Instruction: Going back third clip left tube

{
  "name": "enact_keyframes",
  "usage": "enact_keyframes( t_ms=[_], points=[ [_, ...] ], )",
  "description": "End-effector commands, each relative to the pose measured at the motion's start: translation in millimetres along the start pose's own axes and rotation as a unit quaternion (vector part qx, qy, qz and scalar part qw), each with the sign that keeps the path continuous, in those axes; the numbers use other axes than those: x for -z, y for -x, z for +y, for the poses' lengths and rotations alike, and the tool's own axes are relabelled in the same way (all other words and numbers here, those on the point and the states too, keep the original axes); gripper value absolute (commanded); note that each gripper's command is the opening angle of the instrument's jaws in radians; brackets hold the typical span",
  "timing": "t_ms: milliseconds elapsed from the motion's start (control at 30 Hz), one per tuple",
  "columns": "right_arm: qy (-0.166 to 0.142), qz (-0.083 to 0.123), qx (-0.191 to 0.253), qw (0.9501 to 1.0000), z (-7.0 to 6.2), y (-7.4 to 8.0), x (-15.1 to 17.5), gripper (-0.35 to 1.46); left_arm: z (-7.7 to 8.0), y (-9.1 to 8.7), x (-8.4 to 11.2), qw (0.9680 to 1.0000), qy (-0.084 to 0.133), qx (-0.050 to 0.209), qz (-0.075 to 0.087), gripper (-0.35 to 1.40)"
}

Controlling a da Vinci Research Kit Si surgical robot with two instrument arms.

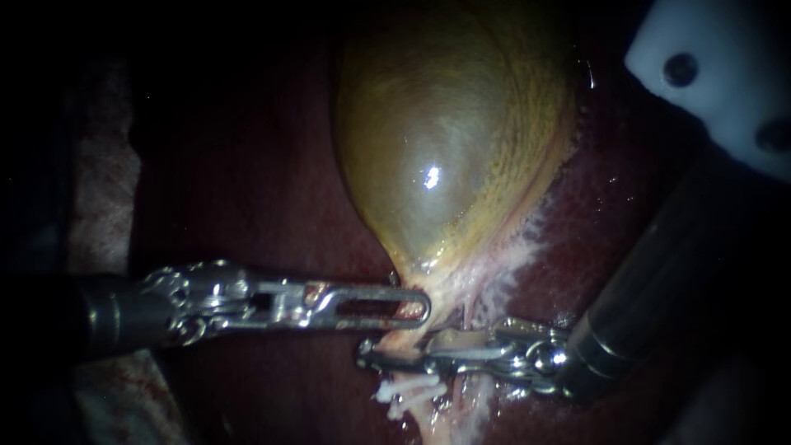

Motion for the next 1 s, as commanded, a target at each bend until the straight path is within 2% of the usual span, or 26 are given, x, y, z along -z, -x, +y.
enact_keyframes(
  t_ms=[33, 1000],
  points=[
    [0.000, 0.000, 0.000, 1.0000, 0.0, 0.0, 0.0, -0.35, 0.0, 0.0, 0.0, 1.0000, 0.000, 0.000, 0.000, -0.35],
    [0.002, -0.002, 0.000, 1.0000, -0.2, 0.2, -0.2, -0.35, 0.1, 0.0, 0.1, 1.0000, 0.000, 0.000, 0.001, -0.35]
  ],
)
